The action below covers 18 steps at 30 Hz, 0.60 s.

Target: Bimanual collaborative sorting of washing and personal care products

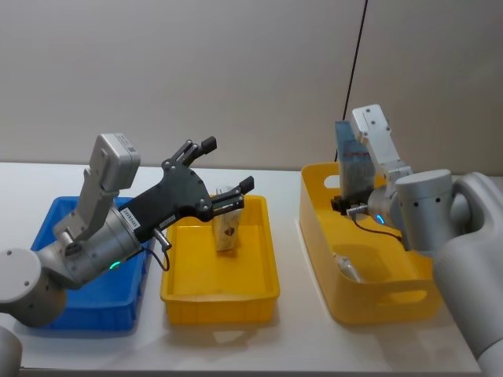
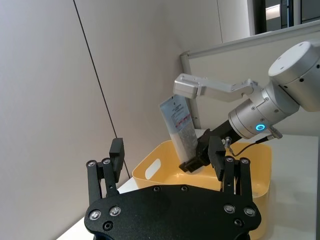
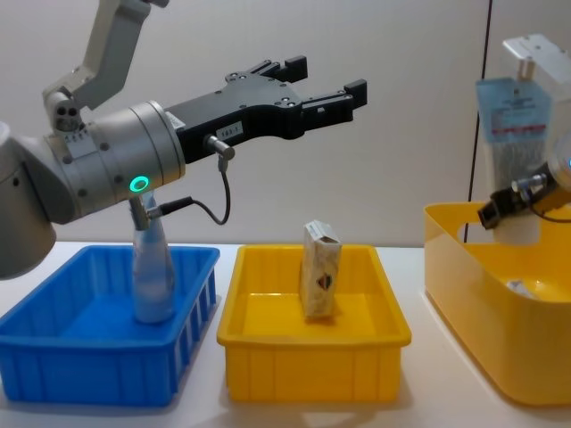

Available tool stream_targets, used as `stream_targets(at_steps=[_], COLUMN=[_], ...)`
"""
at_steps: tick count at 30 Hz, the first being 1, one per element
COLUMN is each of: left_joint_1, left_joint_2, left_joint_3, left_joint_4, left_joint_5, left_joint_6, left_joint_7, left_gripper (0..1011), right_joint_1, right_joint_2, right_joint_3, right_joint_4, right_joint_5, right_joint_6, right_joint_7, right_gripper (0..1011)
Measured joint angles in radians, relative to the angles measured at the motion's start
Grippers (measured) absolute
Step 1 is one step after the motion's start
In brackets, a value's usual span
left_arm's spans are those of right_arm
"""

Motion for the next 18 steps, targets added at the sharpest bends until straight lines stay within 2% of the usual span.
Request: stream_targets(at_steps=[8,18], left_joint_1=[0.0,0.0], left_joint_2=[0.0,0.0], left_joint_3=[0.0,0.0], left_joint_4=[0.0,0.0], left_joint_5=[0.0,0.0], left_joint_6=[0.0,0.0], left_joint_7=[0.0,0.0], left_gripper=[1002,1001], right_joint_1=[0.044,0.062], right_joint_2=[0.016,0.033], right_joint_3=[-0.014,-0.025], right_joint_4=[0.066,0.093], right_joint_5=[-0.004,-0.008], right_joint_6=[0.048,0.085], right_joint_7=[0.053,0.101], right_gripper=[635,635])
